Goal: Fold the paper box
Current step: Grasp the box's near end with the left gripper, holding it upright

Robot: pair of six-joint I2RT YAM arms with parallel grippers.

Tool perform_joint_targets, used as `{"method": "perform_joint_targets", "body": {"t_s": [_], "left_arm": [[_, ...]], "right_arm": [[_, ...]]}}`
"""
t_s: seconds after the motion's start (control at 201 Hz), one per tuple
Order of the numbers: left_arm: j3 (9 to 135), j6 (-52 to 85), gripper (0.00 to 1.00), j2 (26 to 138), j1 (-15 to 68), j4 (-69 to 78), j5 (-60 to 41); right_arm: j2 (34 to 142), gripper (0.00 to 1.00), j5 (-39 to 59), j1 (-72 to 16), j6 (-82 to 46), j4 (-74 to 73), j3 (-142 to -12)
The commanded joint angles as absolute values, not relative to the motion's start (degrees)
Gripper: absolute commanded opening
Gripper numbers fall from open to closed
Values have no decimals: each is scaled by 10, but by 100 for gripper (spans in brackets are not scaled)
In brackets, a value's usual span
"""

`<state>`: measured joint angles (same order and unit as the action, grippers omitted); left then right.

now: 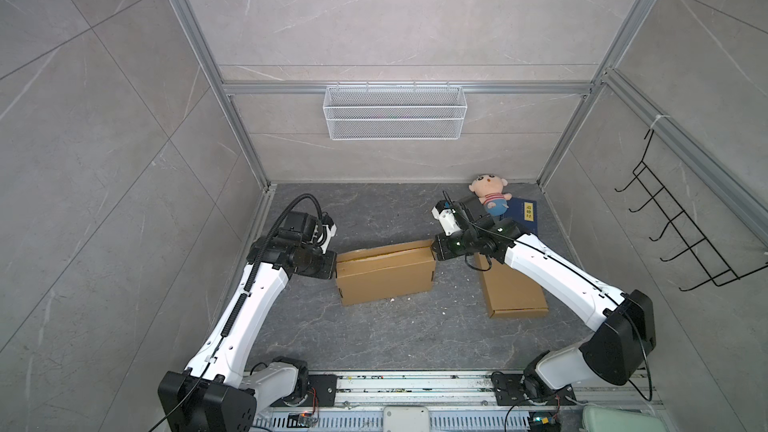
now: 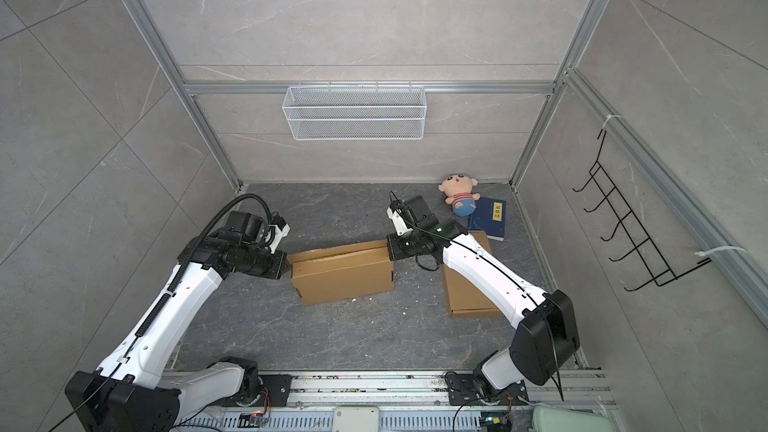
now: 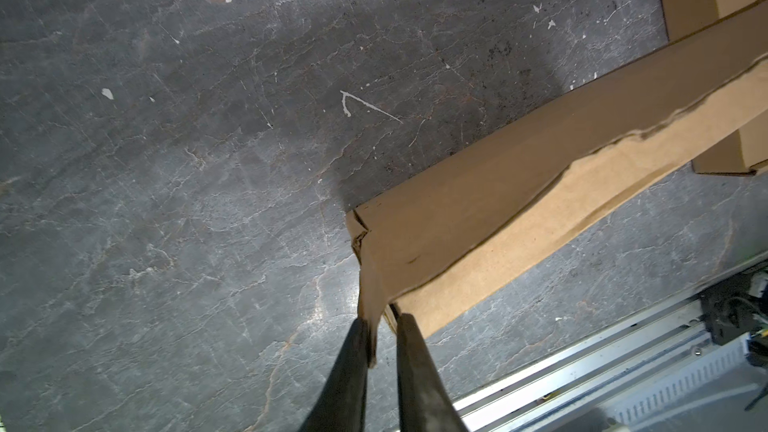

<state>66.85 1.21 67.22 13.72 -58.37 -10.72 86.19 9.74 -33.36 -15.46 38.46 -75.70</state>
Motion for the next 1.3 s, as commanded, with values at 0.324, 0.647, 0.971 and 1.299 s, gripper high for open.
{"method": "perform_joint_targets", "body": {"t_s": [0.324,0.647,0.971,1.299], "left_arm": [[679,110,13,682,134,-579,-162],[652,95,12,667,134,-566,-148],[624,83,10,667,134,-556,-130],[624,79,10,668,134,-555,-129]], "right_arm": [[879,0,104,-340,-159,415,-753],[878,0,104,-340,-162,413,-749],[878,0,107,-340,-165,411,-747],[878,0,122,-340,-175,403,-750]]}}
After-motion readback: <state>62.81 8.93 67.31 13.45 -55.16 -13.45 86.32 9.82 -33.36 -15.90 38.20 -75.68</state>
